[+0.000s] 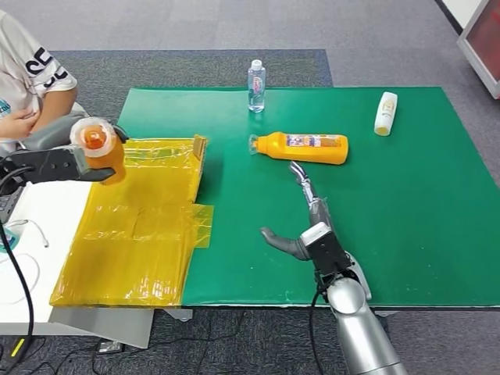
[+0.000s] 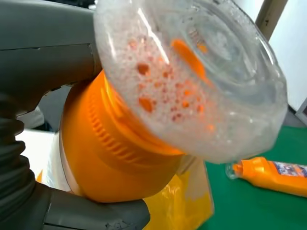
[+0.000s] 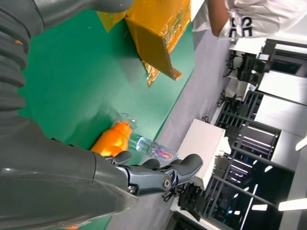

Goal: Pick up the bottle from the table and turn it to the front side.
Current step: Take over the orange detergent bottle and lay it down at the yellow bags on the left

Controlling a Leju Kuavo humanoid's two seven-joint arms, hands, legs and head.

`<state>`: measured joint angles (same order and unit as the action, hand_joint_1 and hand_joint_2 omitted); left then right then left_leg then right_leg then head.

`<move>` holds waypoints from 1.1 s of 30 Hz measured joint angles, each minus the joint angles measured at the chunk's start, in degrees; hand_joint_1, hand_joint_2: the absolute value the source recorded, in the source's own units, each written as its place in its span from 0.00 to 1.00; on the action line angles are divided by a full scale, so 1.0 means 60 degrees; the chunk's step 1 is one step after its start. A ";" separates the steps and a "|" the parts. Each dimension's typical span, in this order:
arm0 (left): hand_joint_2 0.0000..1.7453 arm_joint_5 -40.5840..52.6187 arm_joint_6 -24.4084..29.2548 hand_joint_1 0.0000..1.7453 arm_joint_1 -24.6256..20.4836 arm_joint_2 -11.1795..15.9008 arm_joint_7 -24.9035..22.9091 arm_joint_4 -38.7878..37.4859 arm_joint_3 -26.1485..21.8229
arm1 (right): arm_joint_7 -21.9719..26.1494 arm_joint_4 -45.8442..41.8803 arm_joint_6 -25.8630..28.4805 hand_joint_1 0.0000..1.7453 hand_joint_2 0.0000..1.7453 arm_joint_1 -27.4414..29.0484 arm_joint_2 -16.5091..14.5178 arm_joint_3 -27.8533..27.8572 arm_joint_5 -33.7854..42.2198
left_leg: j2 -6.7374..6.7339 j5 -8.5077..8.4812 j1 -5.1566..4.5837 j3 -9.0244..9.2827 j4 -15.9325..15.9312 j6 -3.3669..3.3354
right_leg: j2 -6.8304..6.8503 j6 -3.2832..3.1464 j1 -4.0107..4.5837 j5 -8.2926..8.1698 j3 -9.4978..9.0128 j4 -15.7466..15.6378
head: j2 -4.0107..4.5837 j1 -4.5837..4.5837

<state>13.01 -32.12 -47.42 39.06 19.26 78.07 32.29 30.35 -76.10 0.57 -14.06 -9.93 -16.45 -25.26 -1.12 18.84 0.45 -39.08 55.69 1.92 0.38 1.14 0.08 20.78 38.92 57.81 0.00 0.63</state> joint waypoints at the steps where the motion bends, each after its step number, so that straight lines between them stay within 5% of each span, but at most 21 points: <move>1: 1.00 0.0027 -0.0074 1.00 -0.0268 0.0024 -0.0067 -0.0108 0.0333 | -0.0021 0.0037 0.0012 0.00 1.00 -0.0015 -0.0019 -0.0005 -0.0045 | -0.0003 -0.0001 -0.0001 -0.0002 0.0000 0.0002 | -0.0005 -0.0003 0.0000 -0.0006 0.0004 0.0000 | 0.0000 0.0002; 8: 1.00 -0.0039 -0.0311 1.00 -0.1588 0.0190 -0.0479 -0.1003 0.2590 | -0.0110 0.0394 0.0072 0.00 1.00 -0.0217 -0.0168 -0.0092 -0.0192 | -0.0020 -0.0015 -0.0001 -0.0024 0.0000 0.0020 | -0.0021 -0.0011 0.0000 -0.0019 0.0046 0.0000 | 0.0000 0.0005; 15: 1.00 0.0342 0.0135 1.00 -0.2110 -0.0446 -0.0474 -0.2681 0.4557 | -0.0237 0.0778 0.0121 0.00 1.00 -0.0458 -0.0385 -0.0229 -0.0392 | -0.0019 -0.0036 -0.0001 -0.0052 0.0000 0.0022 | -0.0021 -0.0016 0.0001 -0.0037 0.0067 0.0003 | 0.0000 0.0002; 21: 1.00 -0.0531 -0.0803 1.00 -0.2475 -0.0634 -0.0310 -0.3389 0.5604 | -0.0246 0.1308 0.0120 0.00 1.00 -0.0656 -0.0531 -0.0441 -0.0384 | -0.0018 -0.0037 -0.0006 -0.0051 0.0000 0.0022 | -0.0019 -0.0017 -0.0004 -0.0041 0.0061 0.0003 | 0.0000 0.0004; 32: 1.00 -0.1932 -0.0664 1.00 -0.2950 -0.0196 -0.0112 -0.3547 0.6673 | -0.0325 0.1785 0.0134 0.00 1.00 -0.0790 -0.0629 -0.0639 -0.0331 | -0.0018 -0.0037 -0.0004 -0.0040 -0.0001 0.0024 | -0.0020 -0.0019 -0.0001 -0.0038 0.0050 0.0006 | 0.0000 0.0004; 33: 1.00 -0.2022 -0.0583 0.79 -0.2957 -0.0129 -0.0096 -0.3541 0.6726 | -0.0330 0.1822 0.0141 0.00 1.00 -0.0806 -0.0644 -0.0651 -0.0324 | -0.0018 -0.0038 -0.0004 -0.0040 -0.0001 0.0024 | -0.0020 -0.0019 0.0000 -0.0038 0.0050 0.0006 | 0.0000 0.0004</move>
<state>0.88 -35.62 -65.16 38.29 18.68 56.82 72.65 28.37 -65.17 1.42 -18.89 -13.79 -20.35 -27.20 -1.23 18.62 0.43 -39.32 55.69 2.07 0.26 1.02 0.07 20.55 39.22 57.85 0.00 0.66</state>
